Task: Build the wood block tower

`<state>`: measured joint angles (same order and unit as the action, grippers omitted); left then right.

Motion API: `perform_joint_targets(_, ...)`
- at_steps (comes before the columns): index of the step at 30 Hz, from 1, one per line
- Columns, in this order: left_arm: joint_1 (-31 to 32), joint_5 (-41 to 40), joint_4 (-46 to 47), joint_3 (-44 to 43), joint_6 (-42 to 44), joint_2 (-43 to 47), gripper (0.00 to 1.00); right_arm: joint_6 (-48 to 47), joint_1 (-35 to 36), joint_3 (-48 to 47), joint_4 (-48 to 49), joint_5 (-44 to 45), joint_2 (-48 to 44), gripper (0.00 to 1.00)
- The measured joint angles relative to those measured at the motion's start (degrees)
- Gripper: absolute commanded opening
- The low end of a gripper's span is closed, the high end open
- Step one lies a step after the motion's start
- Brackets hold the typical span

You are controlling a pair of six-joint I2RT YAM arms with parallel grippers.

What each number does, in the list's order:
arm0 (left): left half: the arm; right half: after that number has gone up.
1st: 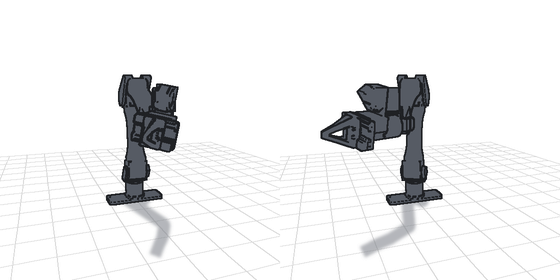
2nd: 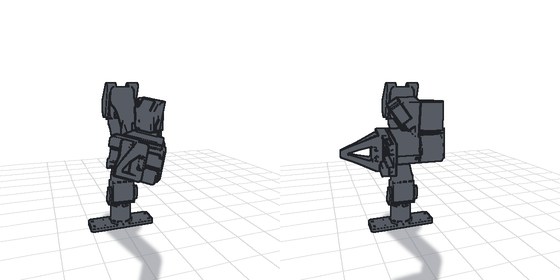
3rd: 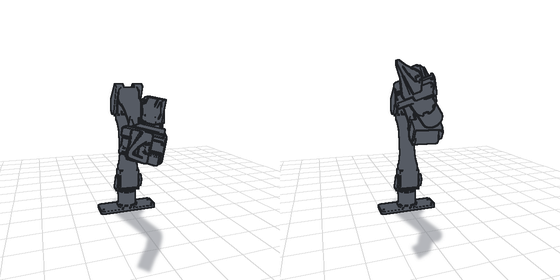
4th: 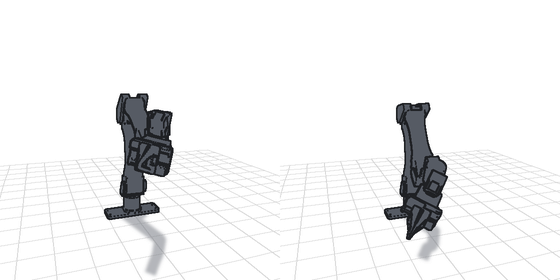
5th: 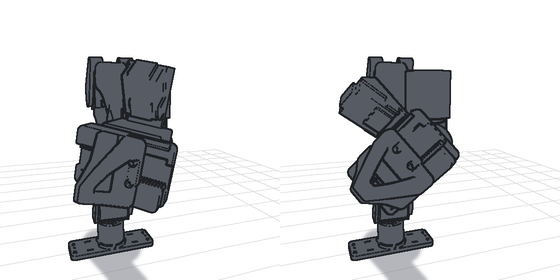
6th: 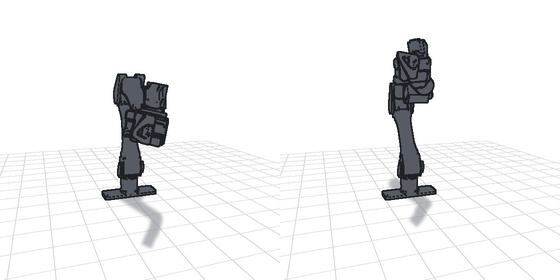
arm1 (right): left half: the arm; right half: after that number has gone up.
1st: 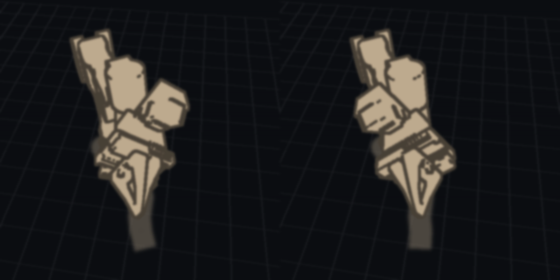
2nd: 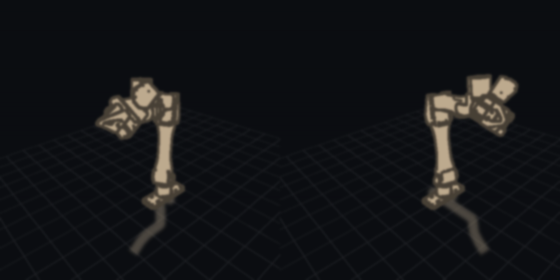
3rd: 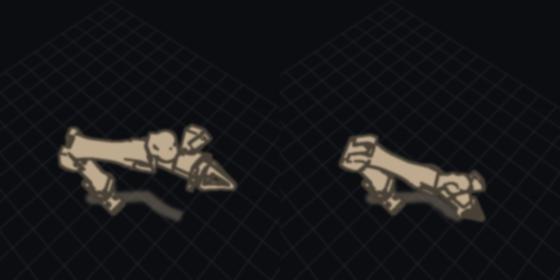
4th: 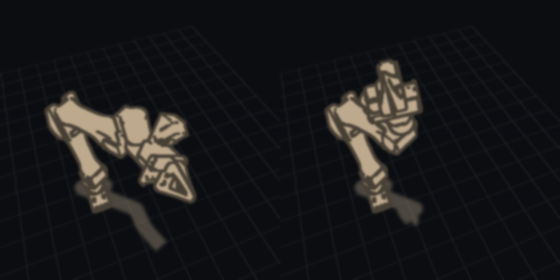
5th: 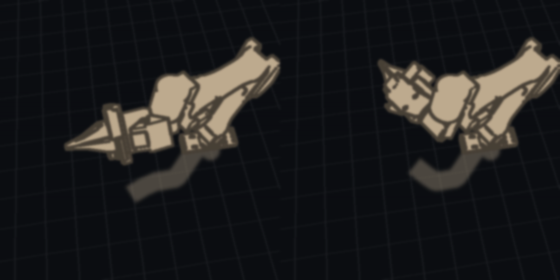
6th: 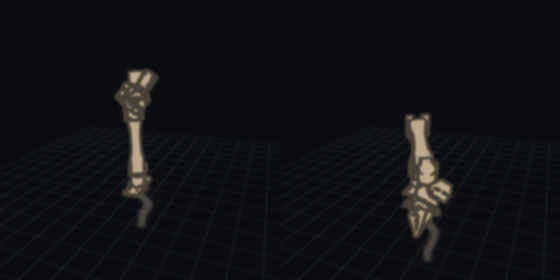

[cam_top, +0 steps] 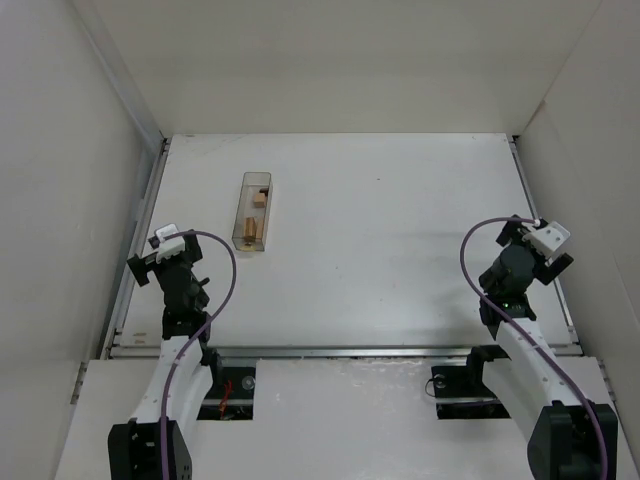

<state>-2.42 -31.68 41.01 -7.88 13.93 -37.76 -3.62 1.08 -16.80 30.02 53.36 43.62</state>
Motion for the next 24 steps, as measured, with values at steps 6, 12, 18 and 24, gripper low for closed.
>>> perform_joint_targets(6, 0.0, 0.24, 0.0, 0.0, 0.22, 0.0, 1.0, -0.33, 0.0, -1.92, -3.13, -1.88, -0.15, 1.0)
perform_joint_targets(12, -0.37, 12.22, -16.35, -10.43, 3.69, -0.87, 1.0, -0.63, -0.04, -19.5, -19.85, -12.39, 0.61, 1.0)
perform_joint_targets(18, -0.31, 34.23, -41.88, -52.41, 4.07, -21.77, 0.99, 3.93, -0.28, -41.72, -30.67, -38.62, 8.57, 1.0)
perform_joint_targets(24, -0.28, 44.87, -59.74, -75.1, 3.37, -47.41, 0.73, 11.3, 0.15, -51.1, -41.22, -45.44, 23.63, 0.94)
